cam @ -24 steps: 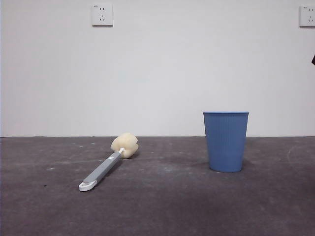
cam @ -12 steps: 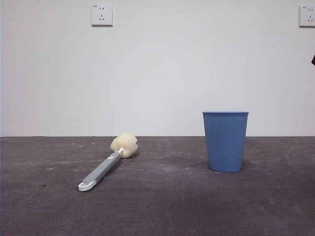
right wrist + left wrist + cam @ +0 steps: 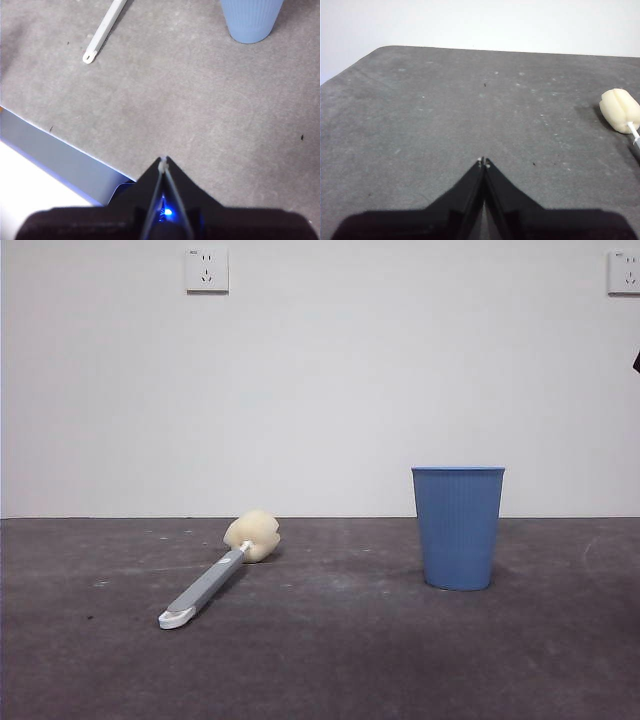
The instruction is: Pick up the cup brush,pick up the cup,insert the brush into the cup,clean the cup,put the cup brush back,put the cup back to the fixed position on the table
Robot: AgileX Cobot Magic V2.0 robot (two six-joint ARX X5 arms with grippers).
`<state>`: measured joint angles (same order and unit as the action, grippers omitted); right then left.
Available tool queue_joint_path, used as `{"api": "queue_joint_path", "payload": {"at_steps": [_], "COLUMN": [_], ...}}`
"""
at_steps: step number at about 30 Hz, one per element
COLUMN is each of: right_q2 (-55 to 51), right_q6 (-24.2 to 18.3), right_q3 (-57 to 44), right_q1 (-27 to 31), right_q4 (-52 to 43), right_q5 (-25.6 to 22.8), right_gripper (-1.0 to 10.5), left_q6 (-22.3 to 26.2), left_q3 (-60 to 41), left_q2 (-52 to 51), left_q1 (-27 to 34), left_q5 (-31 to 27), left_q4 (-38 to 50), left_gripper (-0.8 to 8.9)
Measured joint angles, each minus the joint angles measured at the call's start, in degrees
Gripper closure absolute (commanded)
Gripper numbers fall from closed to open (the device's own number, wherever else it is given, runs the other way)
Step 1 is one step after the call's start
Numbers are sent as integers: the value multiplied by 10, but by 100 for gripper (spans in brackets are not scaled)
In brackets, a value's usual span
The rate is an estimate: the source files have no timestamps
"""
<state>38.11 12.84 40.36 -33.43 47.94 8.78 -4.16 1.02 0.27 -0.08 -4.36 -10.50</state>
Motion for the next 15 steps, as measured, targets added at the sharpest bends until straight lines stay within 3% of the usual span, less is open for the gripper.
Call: {"api": "queue_joint_path", "payload": {"at_steps": [6,12,15], "right_q2": [-34,-137,-181], "right_q6": [-35,-69,-83], "right_q3": [-3,-93,-161], "right_q1": [28,139,200], "right_q4": [-85,-260,-315], "right_q5": [-62,-12,-8], "right_gripper": [946,946,946], "left_q6": [0,0,0], "left_q3": [0,0,0], "left_q2": [0,0,0], "left_q1": [0,0,0], "left_q5": [0,0,0], "left_q4": [0,0,0], "left_gripper": [817,817,816]}}
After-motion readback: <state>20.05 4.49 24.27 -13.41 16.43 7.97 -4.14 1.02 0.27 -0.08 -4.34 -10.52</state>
